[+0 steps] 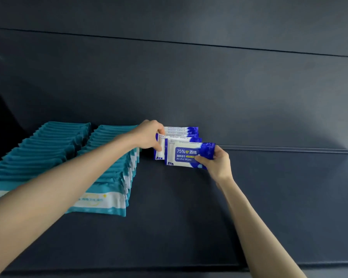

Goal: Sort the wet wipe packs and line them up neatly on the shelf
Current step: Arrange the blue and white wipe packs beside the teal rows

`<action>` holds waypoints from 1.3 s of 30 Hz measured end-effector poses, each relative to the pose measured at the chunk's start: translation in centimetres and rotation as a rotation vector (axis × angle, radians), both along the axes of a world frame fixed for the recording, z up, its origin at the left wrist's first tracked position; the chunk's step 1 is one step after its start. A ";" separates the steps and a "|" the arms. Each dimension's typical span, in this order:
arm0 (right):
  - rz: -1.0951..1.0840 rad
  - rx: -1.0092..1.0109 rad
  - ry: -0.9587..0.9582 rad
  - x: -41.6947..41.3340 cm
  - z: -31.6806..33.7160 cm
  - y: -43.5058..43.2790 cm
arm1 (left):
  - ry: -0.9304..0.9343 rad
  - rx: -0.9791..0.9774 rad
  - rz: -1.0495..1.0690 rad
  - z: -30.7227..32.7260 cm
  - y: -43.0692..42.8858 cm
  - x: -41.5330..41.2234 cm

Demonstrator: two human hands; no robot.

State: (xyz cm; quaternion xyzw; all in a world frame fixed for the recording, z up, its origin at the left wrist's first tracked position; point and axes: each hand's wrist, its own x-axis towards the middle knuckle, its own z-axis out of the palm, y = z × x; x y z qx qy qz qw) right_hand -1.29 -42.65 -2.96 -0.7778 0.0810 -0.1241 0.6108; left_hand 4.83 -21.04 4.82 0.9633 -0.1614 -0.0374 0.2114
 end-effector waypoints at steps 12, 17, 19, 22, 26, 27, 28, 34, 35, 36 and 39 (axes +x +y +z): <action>-0.098 -0.308 -0.041 1.7 0.0 3.1 | -0.212 0.059 -0.111 -0.9 0.5 -0.3; -0.074 -0.430 -0.078 1.9 0.0 3.0 | -0.350 0.188 -0.138 -1.0 0.3 -0.3; -0.069 -0.469 -0.077 2.0 0.0 3.0 | -0.424 0.218 -0.162 -1.1 0.4 -0.1; -0.034 -0.520 -0.068 2.0 0.1 3.0 | -0.490 0.337 -0.218 -1.4 0.3 0.5; 0.002 -0.634 0.006 2.0 0.4 3.0 | -0.445 0.418 -0.238 -1.6 0.1 0.9; 0.002 -0.659 0.021 1.9 0.6 3.0 | -0.441 0.422 -0.239 -1.6 0.1 0.9; 0.003 -0.687 0.032 1.9 0.8 3.0 | -0.437 0.430 -0.236 -1.5 0.0 0.8; -0.019 -0.834 0.027 0.7 2.6 3.3 | -0.390 0.489 -0.214 -0.8 -0.3 -0.4; -0.037 -0.836 0.007 0.2 3.0 3.2 | -0.386 0.487 -0.214 -0.6 -0.4 -0.7; -0.056 -0.837 -0.014 -0.4 3.5 3.1 | -0.389 0.472 -0.209 -0.3 -0.5 -1.1; -0.124 -0.847 -0.076 -2.7 5.0 2.6 | -0.428 0.364 -0.197 0.8 -1.2 -2.9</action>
